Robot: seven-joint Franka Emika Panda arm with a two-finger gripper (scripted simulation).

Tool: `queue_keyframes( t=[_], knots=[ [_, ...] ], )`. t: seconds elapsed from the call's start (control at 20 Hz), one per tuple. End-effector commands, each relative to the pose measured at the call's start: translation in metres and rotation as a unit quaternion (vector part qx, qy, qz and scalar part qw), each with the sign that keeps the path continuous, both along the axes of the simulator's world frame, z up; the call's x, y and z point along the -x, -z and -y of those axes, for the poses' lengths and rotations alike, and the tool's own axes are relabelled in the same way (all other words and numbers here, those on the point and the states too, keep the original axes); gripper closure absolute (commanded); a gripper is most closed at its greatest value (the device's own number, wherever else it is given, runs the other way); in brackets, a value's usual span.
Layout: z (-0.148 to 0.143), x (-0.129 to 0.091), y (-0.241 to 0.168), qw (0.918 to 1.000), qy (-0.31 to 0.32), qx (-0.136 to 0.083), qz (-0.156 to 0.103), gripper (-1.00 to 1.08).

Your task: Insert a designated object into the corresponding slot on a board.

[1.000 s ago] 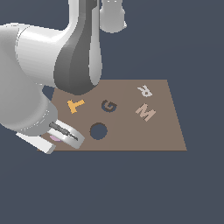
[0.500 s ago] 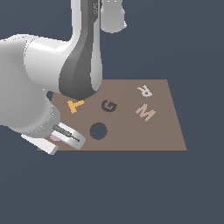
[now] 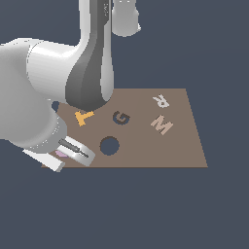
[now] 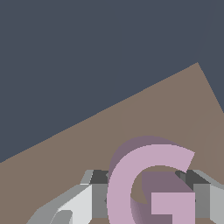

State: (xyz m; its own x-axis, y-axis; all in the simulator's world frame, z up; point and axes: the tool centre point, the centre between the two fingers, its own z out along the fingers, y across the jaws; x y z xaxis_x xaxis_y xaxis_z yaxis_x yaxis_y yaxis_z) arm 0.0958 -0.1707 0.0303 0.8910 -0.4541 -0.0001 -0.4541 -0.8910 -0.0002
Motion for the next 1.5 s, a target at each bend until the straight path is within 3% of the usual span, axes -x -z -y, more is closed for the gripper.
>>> queue_keyframes(
  t=[0.0, 0.5, 0.85, 1.15, 1.45],
  knots=[
    [0.000, 0.001, 0.000, 1.0000, 0.003, 0.000, 0.000, 1.08],
    [-0.003, 0.017, -0.001, 0.9980, 0.063, 0.000, 0.000, 1.08],
    [-0.009, 0.038, -0.002, 0.9891, 0.147, 0.000, 0.000, 1.08],
    [-0.022, 0.062, -0.003, 0.9698, 0.244, 0.000, 0.000, 1.08],
    [-0.042, 0.084, -0.005, 0.9360, 0.352, 0.000, 0.000, 1.08]
  ],
)
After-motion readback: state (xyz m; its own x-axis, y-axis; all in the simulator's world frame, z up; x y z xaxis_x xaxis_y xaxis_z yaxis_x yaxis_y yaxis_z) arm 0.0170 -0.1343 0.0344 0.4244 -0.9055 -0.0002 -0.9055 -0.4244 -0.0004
